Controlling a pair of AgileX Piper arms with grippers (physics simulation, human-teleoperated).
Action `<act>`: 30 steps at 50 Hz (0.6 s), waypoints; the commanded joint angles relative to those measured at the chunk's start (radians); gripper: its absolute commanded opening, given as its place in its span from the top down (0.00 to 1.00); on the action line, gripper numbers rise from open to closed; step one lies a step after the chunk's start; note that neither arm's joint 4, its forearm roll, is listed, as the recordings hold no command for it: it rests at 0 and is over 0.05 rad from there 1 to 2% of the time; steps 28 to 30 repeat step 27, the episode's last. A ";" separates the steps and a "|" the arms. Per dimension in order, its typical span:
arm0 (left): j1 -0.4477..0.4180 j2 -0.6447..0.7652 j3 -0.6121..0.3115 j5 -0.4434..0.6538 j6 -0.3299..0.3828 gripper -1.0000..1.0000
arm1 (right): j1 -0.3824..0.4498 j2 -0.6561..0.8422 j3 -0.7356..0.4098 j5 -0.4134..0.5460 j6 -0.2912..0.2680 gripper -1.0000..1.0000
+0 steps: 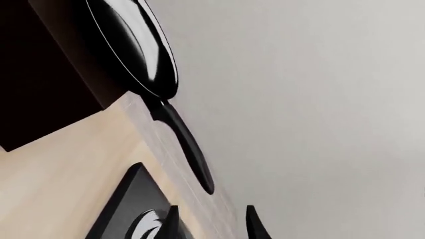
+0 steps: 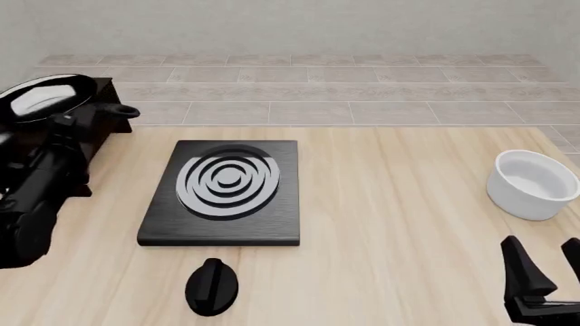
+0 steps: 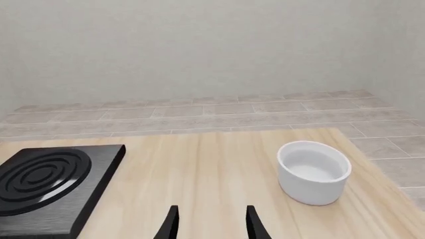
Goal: Put the frying pan on top of the cabinet.
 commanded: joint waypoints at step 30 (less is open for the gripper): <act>-0.107 -0.865 0.185 0.441 0.323 0.00 | 0.001 0.043 -0.003 -0.043 -0.007 0.00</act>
